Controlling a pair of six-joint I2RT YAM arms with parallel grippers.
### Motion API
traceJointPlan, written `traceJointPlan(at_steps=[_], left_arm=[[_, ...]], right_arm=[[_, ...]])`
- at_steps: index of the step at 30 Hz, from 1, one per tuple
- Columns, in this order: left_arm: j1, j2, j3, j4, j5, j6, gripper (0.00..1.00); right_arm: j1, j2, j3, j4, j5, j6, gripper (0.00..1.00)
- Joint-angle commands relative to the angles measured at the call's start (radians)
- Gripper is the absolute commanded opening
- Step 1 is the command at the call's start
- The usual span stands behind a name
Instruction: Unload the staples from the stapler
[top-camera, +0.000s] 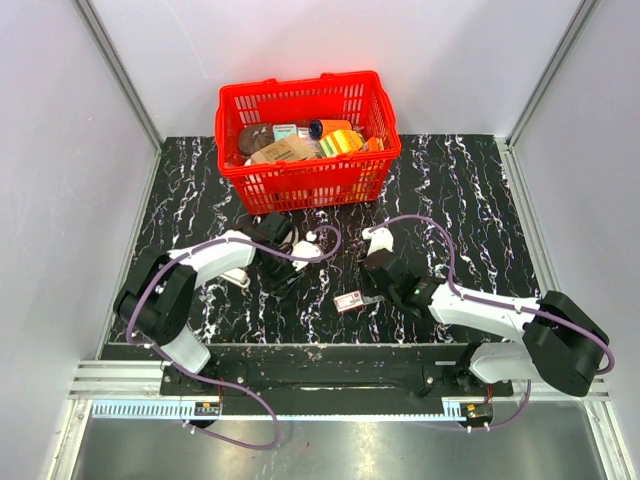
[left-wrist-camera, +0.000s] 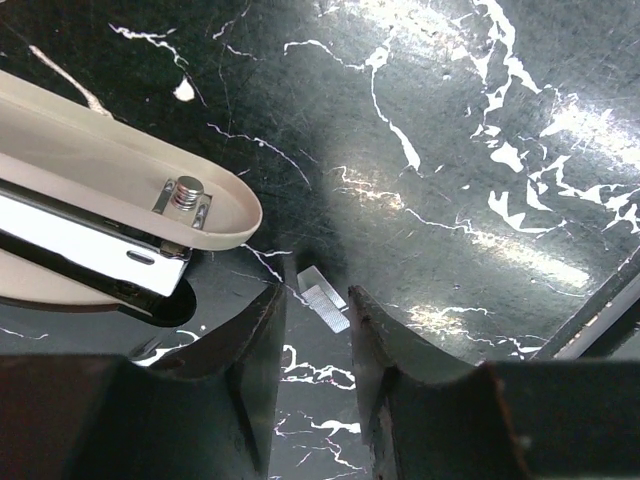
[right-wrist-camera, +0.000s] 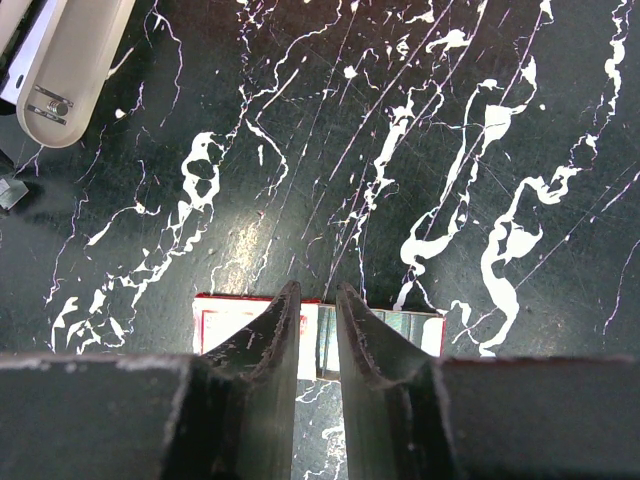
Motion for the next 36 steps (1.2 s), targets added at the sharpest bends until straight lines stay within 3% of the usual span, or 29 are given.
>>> traceJointPlan(at_steps=[1, 9, 20, 36], left_arm=[[-0.013, -0.005, -0.012, 0.023, -0.032, 0.001, 0.34], [-0.051, -0.018, -0.009, 0.025, -0.063, -0.011, 0.22], [-0.168, -0.064, -0.060, 0.080, -0.202, 0.001, 0.14], [-0.360, -0.159, -0.234, 0.424, -0.640, 0.137, 0.04]], right_arm=[[0.008, -0.016, -0.002, 0.041, 0.036, -0.001, 0.25], [0.008, -0.024, -0.005, 0.045, 0.031, -0.001, 0.25], [0.009, -0.033, -0.017, 0.050, 0.033, -0.001, 0.24], [0.008, -0.030, -0.023, 0.062, 0.037, -0.001, 0.23]])
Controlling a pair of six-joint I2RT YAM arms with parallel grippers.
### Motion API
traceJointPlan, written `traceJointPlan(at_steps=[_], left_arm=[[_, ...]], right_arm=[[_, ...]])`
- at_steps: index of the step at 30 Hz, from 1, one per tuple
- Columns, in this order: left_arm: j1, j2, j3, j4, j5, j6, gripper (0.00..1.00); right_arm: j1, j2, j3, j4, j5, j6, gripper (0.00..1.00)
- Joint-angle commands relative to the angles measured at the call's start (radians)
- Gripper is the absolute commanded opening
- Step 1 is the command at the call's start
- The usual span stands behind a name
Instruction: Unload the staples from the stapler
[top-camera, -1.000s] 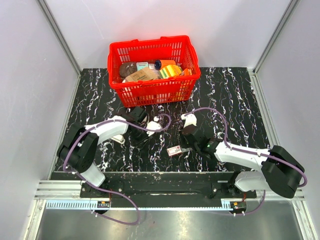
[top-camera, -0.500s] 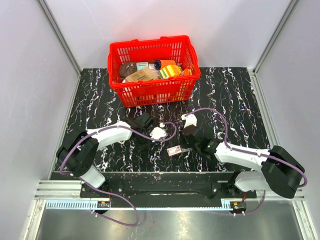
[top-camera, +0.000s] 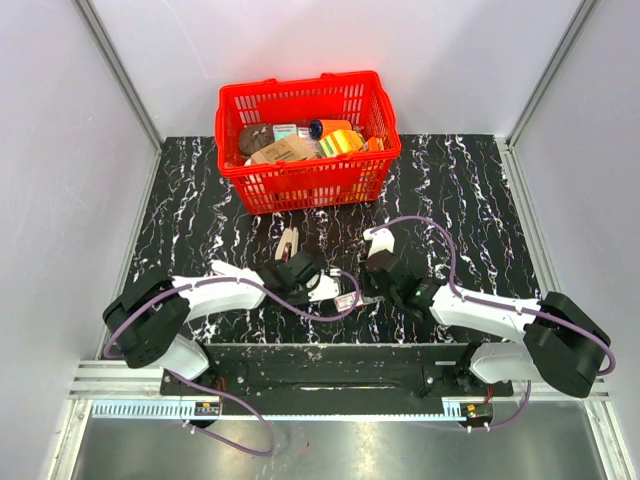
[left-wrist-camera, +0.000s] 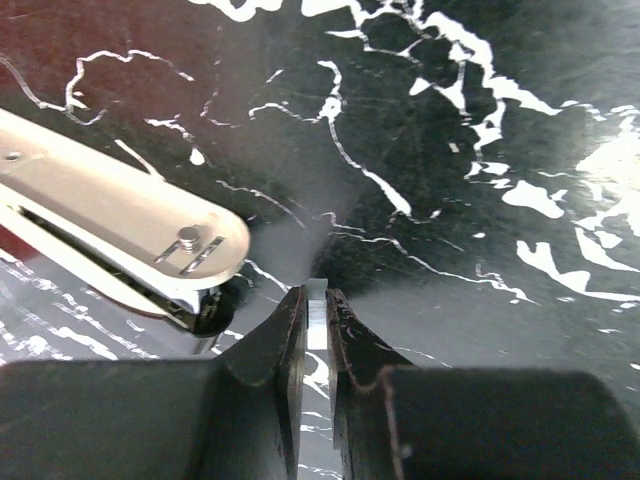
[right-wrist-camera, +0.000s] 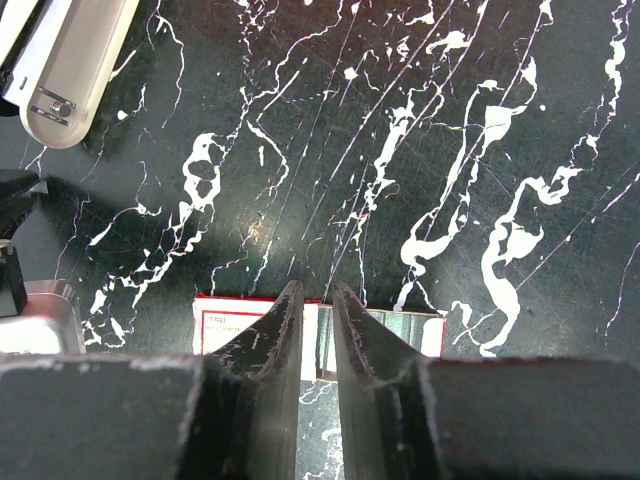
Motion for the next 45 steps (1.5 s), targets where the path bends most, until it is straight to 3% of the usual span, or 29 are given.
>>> traceJointPlan(at_steps=[1, 14, 18, 26, 28, 29, 40, 45], left_arm=[[-0.026, -0.040, -0.049, 0.173, -0.169, 0.069, 0.03], [-0.150, -0.091, -0.190, 0.353, -0.291, 0.148, 0.02], [-0.184, -0.094, -0.227, 0.353, -0.278, 0.171, 0.12], [-0.198, -0.126, -0.190, 0.215, -0.165, 0.114, 0.24], [-0.198, -0.133, -0.176, 0.177, -0.130, 0.110, 0.35], [-0.199, -0.136, -0.170, 0.157, -0.113, 0.102, 0.36], [-0.129, -0.242, -0.017, -0.092, 0.048, 0.050, 0.36], [-0.002, -0.340, 0.101, -0.202, 0.100, 0.014, 0.28]], right_arm=[[0.008, -0.020, -0.005, 0.042, 0.038, -0.001, 0.23], [0.008, 0.017, 0.013, 0.048, 0.032, -0.004, 0.22], [0.009, 0.023, 0.016, 0.048, 0.032, -0.005, 0.22], [0.008, 0.039, 0.025, 0.045, 0.031, -0.007, 0.24], [0.008, 0.045, 0.032, 0.043, 0.031, -0.011, 0.25], [0.008, 0.046, 0.032, 0.043, 0.031, -0.013, 0.25], [0.009, 0.043, 0.045, 0.036, 0.034, -0.027, 0.27], [0.008, 0.068, 0.070, 0.075, 0.005, -0.037, 0.28]])
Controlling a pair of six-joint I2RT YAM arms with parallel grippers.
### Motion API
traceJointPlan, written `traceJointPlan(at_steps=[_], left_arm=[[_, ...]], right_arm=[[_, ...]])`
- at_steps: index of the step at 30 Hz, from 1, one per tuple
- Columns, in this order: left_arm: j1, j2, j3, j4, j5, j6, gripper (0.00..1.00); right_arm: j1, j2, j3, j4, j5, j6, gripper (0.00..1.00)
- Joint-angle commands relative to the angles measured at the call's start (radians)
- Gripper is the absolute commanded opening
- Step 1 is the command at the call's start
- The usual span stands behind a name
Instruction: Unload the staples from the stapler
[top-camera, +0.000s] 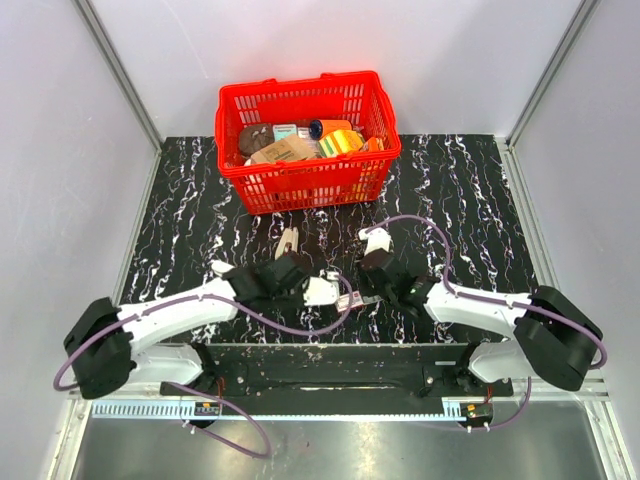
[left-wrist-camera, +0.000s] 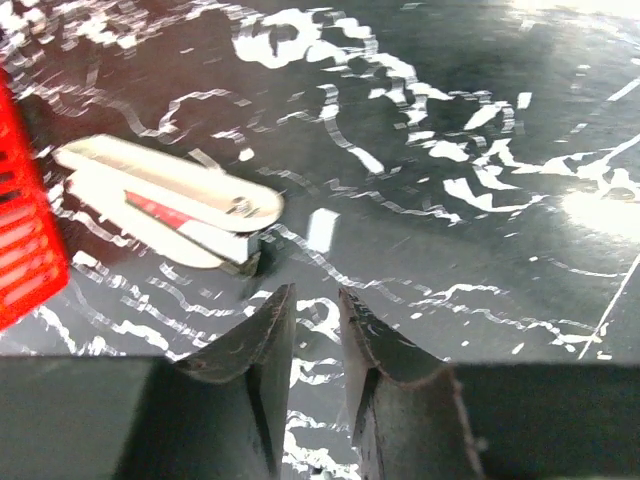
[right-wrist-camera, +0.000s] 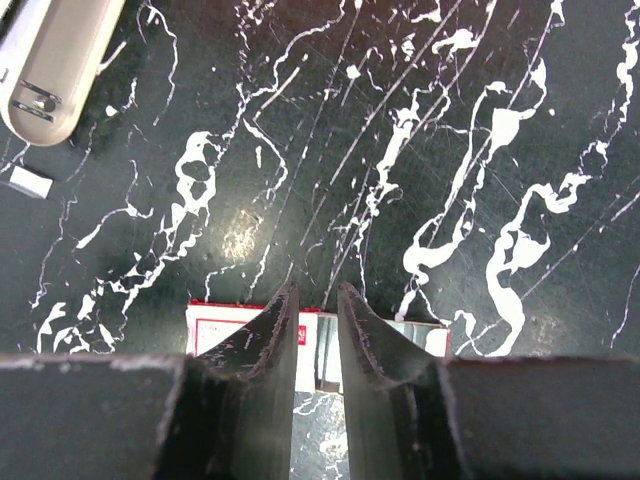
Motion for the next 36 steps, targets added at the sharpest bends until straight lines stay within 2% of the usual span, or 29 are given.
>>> traceJointPlan(at_steps=[1, 6, 10, 13, 16, 24, 27, 29, 30, 31, 34, 36], left_arm=[[0.138, -0.107, 0.142, -0.115, 0.089, -0.036, 0.26], [0.355, -0.229, 0.228, -0.153, 0.146, -0.047, 0.25], [0.445, -0.320, 0.204, -0.165, 0.146, -0.057, 0.26], [0.501, -0.363, 0.170, -0.178, 0.207, -0.090, 0.27], [0.545, -0.380, 0.139, -0.184, 0.254, -0.128, 0.25], [0.601, -0.355, 0.105, -0.202, 0.343, -0.140, 0.20], [0.604, -0.322, 0.099, -0.233, 0.420, -0.085, 0.20], [0.604, -0.274, 0.104, -0.262, 0.507, -0.038, 0.28], [0.601, -0.231, 0.107, -0.271, 0.535, -0.021, 0.36], [0.593, -0.187, 0.114, -0.274, 0.549, -0.007, 0.38], [0.546, -0.012, 0.151, -0.285, 0.526, 0.048, 0.50], [0.506, 0.098, 0.171, -0.274, 0.495, 0.070, 0.54]], right_arm=[[0.006, 0.030, 0.066, 0.089, -0.018, -0.031, 0.28], [0.008, 0.164, 0.161, 0.171, -0.179, -0.077, 0.31], [0.009, 0.308, 0.262, 0.218, -0.329, -0.094, 0.34], [0.011, 0.432, 0.368, 0.188, -0.472, -0.108, 0.37], [0.028, 0.520, 0.448, 0.168, -0.535, -0.134, 0.43], [0.057, 0.597, 0.528, 0.134, -0.575, -0.200, 0.47], [0.058, 0.555, 0.497, 0.143, -0.512, -0.186, 0.47], [0.058, 0.491, 0.445, 0.177, -0.433, -0.183, 0.46], [0.055, 0.473, 0.436, 0.165, -0.381, -0.177, 0.45], [0.048, 0.457, 0.434, 0.136, -0.337, -0.177, 0.44], [0.020, 0.428, 0.414, 0.079, -0.241, -0.149, 0.38], [0.003, 0.382, 0.364, 0.079, -0.195, -0.099, 0.33]])
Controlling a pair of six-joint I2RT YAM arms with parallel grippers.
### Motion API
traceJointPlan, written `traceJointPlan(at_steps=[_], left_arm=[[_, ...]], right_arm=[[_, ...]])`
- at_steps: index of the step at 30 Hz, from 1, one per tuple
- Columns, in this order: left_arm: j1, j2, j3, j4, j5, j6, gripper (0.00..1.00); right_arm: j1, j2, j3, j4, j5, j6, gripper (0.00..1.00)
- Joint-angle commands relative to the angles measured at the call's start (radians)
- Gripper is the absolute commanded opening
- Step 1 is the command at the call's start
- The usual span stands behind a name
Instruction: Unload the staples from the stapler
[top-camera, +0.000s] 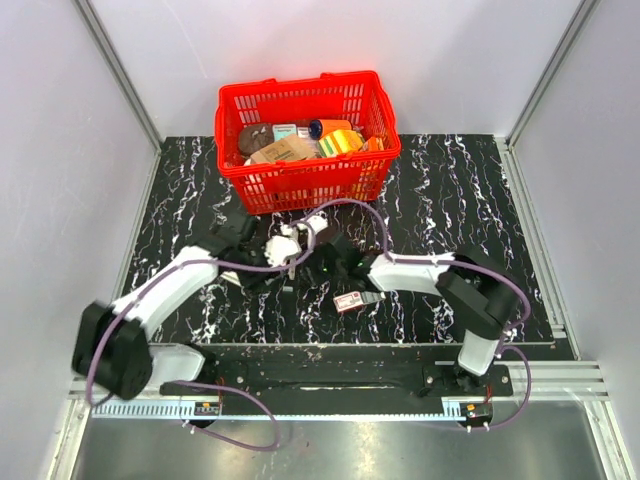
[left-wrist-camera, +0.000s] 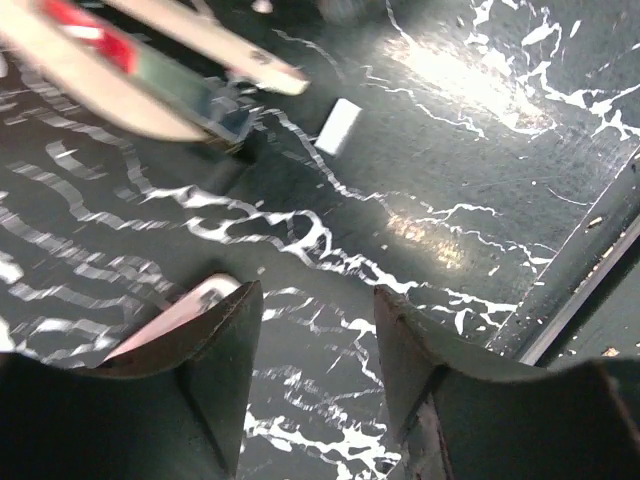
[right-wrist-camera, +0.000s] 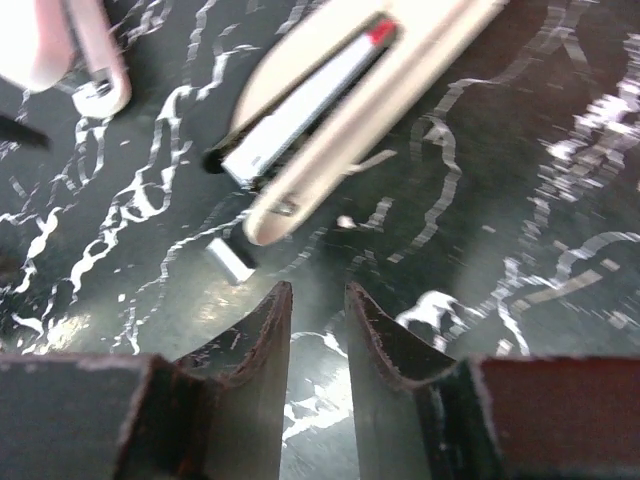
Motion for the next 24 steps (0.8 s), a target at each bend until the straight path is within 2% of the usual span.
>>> traceJointPlan(at_steps=[1, 5, 10, 24], left_arm=[[-0.077, 0.200, 0.061, 0.009, 0.025, 0.088, 0.54], [-0.127, 0.300, 0.113, 0.028, 0.022, 0.108, 0.58], [-0.172, 0.379, 0.141, 0.058, -0.006, 0.137, 0.61], [-0.173, 0.460, 0.153, 0.104, -0.041, 0.183, 0.63]], right_arm=[[-0.041, -0.139, -0.093, -0.005, 0.176, 0.082, 0.32], [-0.053, -0.304, -0.250, 0.056, 0.219, 0.131, 0.30], [-0.061, -0.430, -0.356, 0.075, 0.260, 0.148, 0.30], [-0.070, -0.507, -0.433, 0.113, 0.252, 0.151, 0.30]])
